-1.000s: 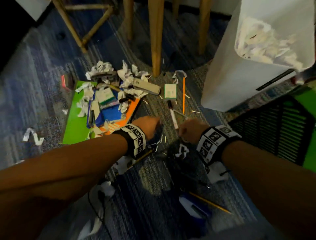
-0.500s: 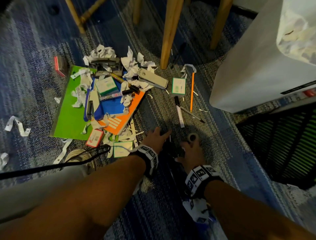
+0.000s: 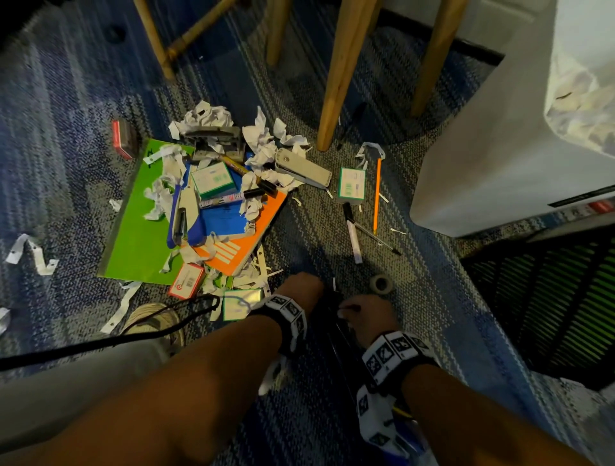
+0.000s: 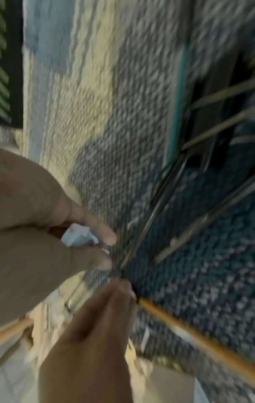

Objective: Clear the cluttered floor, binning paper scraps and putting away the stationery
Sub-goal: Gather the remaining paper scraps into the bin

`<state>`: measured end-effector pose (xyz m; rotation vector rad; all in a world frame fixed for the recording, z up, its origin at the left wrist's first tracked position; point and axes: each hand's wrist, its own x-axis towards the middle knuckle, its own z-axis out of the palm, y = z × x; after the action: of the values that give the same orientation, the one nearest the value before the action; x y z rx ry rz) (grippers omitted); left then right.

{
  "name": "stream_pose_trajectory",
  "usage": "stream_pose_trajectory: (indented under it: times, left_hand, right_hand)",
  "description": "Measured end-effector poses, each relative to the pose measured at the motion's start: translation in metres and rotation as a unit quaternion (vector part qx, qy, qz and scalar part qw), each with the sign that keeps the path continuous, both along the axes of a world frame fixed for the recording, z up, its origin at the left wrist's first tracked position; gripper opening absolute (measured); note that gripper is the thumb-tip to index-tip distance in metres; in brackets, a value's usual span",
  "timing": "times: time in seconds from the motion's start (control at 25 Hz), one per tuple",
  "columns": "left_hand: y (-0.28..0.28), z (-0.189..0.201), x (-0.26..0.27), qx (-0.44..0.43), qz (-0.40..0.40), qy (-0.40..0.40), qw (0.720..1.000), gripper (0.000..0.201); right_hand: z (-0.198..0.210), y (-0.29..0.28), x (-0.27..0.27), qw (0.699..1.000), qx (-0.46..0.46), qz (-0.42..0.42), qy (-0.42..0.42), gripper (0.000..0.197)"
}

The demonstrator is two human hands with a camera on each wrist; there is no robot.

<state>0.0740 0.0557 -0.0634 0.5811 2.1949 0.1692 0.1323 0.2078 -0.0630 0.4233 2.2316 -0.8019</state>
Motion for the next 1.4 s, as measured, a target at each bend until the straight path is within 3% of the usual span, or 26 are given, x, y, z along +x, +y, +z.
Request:
stream_pose_trajectory:
  times: [0.16,0.36,0.64,0.8,0.88,0.92,1.0,1.08,1.12,1.2,1.24,1.28,1.4]
  left_hand:
    - [-0.009,0.001,-0.009,0.055,0.116,-0.001,0.992,0.024]
    - [-0.021,0.001,-0.015,0.097,0.208,0.044,0.972,0.022]
    - [-0.004,0.018,-0.034,0.099,0.186,0.067,0.975,0.013]
    - [0.018,0.043,-0.046,0.094,0.126,0.086,0.984,0.019]
    - [0.031,0.065,-0.055,0.155,0.131,0.135,0.970,0.020]
    - [0.038,0.077,-0.061,0.217,0.157,0.163,0.950,0.017]
    - [0.057,0.109,-0.080,0.312,0.223,0.190,0.904,0.010]
    - [0.082,0.144,-0.105,0.380,0.280,0.223,0.853,0.006]
    - [0.097,0.166,-0.116,0.432,0.308,0.236,0.814,0.005]
    - [0.131,0.211,-0.134,0.528,0.343,0.230,0.742,0.006]
    - [0.147,0.231,-0.140,0.557,0.340,0.223,0.724,0.007]
    - [0.161,0.246,-0.144,0.569,0.328,0.219,0.722,0.006]
    - [0.197,0.270,-0.152,0.555,0.277,0.203,0.757,0.005]
  right_hand:
    - [-0.004,-0.016,-0.023,0.995,0.057,0.056,0.057,0.023]
    - [-0.020,-0.032,-0.048,0.989,0.090,0.104,0.053,0.010]
    - [-0.023,-0.007,-0.063,0.968,0.119,0.219,0.016,0.023]
    - [0.028,0.018,-0.075,0.953,0.062,0.296,0.005,0.021]
    - [0.077,0.037,-0.088,0.944,0.034,0.327,0.021,0.020]
    - [0.104,0.048,-0.095,0.944,0.034,0.325,0.050,0.020]
    - [0.161,0.072,-0.106,0.951,0.038,0.268,0.146,0.016]
    - [0.218,0.093,-0.111,0.961,-0.008,0.119,0.252,0.011]
    - [0.245,0.104,-0.110,0.951,-0.063,0.015,0.302,0.009]
    - [0.285,0.130,-0.113,0.883,-0.174,-0.179,0.397,0.006]
    - [0.295,0.142,-0.116,0.851,-0.192,-0.234,0.430,0.007]
    - [0.299,0.153,-0.120,0.828,-0.191,-0.270,0.454,0.007]
    - [0.290,0.183,-0.133,0.779,-0.188,-0.372,0.469,0.004]
